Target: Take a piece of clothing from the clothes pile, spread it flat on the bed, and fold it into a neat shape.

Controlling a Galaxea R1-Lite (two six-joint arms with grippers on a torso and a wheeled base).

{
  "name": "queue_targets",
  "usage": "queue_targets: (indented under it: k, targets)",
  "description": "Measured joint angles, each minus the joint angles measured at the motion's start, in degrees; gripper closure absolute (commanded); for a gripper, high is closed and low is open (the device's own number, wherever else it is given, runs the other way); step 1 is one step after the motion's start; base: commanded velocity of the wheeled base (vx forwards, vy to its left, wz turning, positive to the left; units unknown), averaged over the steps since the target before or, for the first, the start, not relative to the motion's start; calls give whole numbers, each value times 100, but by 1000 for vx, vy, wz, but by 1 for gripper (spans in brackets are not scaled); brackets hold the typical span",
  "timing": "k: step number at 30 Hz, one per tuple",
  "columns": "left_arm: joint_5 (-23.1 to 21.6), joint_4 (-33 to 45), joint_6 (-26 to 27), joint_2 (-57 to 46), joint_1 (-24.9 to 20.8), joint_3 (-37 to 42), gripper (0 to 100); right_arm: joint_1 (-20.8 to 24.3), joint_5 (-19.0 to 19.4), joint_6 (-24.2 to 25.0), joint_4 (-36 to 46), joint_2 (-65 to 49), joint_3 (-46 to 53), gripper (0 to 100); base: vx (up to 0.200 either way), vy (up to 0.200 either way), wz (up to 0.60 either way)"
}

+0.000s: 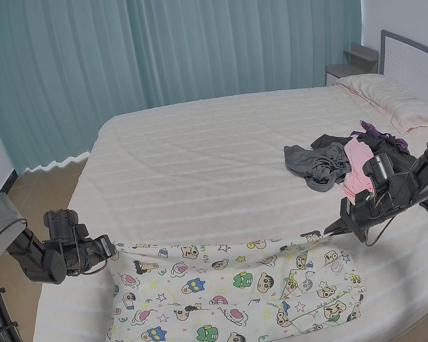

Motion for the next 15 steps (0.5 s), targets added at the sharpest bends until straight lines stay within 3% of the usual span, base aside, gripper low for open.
queue_targets:
  k: [9,15]
  targets:
    - [-10,-54,516,-304,6,953,100,77,-50,-668,2,-308,906,100,0,0,0]
    - [-11,-361,646,-332,-13,1336,100,140,-532,-1025,2,-356,1191,100,0,0,0]
